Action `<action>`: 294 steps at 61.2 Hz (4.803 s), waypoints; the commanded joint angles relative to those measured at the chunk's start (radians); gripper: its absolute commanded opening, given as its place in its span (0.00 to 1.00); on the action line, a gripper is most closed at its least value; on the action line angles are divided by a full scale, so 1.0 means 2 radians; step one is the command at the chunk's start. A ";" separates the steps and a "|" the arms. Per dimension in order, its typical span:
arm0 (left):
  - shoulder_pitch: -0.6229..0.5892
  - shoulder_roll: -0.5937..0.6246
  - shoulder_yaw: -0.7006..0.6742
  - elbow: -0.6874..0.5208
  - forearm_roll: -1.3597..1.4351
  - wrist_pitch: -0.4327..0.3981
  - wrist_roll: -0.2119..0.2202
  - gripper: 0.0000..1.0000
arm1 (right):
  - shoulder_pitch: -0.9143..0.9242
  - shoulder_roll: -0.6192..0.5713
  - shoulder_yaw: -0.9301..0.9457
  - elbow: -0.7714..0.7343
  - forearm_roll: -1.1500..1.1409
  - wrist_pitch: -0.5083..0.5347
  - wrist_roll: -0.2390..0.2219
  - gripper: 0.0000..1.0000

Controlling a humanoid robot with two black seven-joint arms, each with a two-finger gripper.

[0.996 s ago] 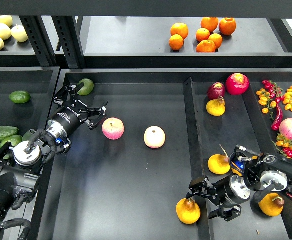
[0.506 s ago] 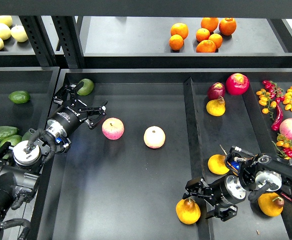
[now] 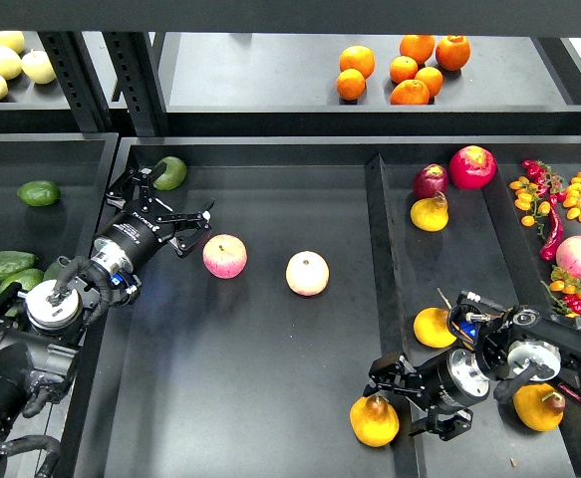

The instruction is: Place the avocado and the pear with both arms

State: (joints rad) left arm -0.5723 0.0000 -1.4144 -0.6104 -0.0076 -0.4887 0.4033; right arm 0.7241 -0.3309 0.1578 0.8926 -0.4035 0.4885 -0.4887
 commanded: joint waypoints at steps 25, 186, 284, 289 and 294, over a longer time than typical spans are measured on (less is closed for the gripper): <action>0.002 0.000 0.000 0.000 0.001 0.000 0.000 0.99 | 0.000 0.012 0.003 -0.010 0.000 0.000 0.000 0.64; 0.012 0.000 -0.001 0.001 0.005 0.000 0.000 0.99 | 0.014 -0.220 0.038 0.068 0.116 0.000 0.000 0.05; 0.018 0.000 -0.003 0.001 0.005 0.000 0.000 0.99 | -0.030 -0.229 0.052 0.055 0.173 0.000 0.000 0.95; 0.018 0.000 -0.004 0.001 0.005 0.000 0.000 0.99 | -0.021 -0.243 0.052 0.062 0.184 0.000 0.000 0.94; 0.018 0.000 -0.004 0.001 0.005 0.000 0.000 0.99 | -0.013 -0.250 0.054 0.065 0.189 0.000 0.000 0.94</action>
State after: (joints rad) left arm -0.5364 0.0000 -1.4215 -0.6087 0.0015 -0.4887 0.4035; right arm 0.6764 -0.8069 0.2622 1.0115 -0.0434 0.4886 -0.4887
